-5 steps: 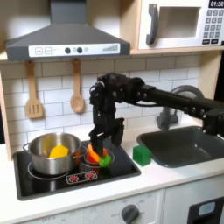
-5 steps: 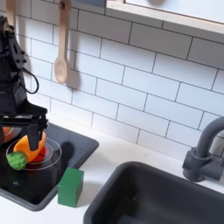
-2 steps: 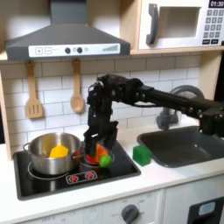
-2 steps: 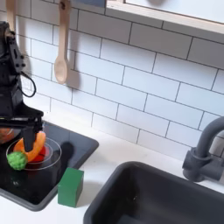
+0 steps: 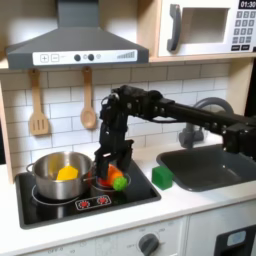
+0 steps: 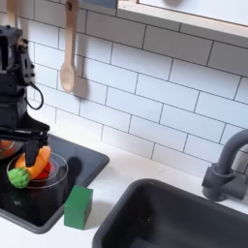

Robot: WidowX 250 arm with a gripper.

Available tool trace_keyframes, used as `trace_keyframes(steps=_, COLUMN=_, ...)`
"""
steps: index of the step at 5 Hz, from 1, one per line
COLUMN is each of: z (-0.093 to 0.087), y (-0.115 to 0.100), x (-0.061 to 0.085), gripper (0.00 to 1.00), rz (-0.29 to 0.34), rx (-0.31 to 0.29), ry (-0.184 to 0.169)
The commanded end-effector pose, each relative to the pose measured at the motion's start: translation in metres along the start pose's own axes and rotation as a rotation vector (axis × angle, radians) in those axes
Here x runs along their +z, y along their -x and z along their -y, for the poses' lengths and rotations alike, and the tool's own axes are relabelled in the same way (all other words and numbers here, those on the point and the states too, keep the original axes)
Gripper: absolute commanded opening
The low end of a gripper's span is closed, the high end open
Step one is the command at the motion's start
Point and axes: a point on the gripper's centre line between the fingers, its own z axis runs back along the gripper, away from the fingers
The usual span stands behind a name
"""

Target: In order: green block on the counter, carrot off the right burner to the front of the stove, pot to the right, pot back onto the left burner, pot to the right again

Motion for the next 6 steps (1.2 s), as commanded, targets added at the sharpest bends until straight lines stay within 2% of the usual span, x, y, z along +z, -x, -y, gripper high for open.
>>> trace_keyframes(steps=1, z=0.007, y=0.001, x=-0.001, gripper=1.00, rz=-0.013, rx=-0.008, ry=0.046)
trace_keyframes(steps=2, z=0.014, y=0.003, x=-0.001, gripper=1.00, rz=-0.018, rx=-0.024, ry=0.065)
trace_keyframes(steps=4, z=0.012, y=0.000, x=-0.002, gripper=1.00, rz=-0.012, rx=-0.011, ry=0.057)
trace_keyframes(steps=6, z=0.017, y=-0.001, x=-0.007, gripper=1.00, rz=-0.018, rx=-0.021, ry=0.056)
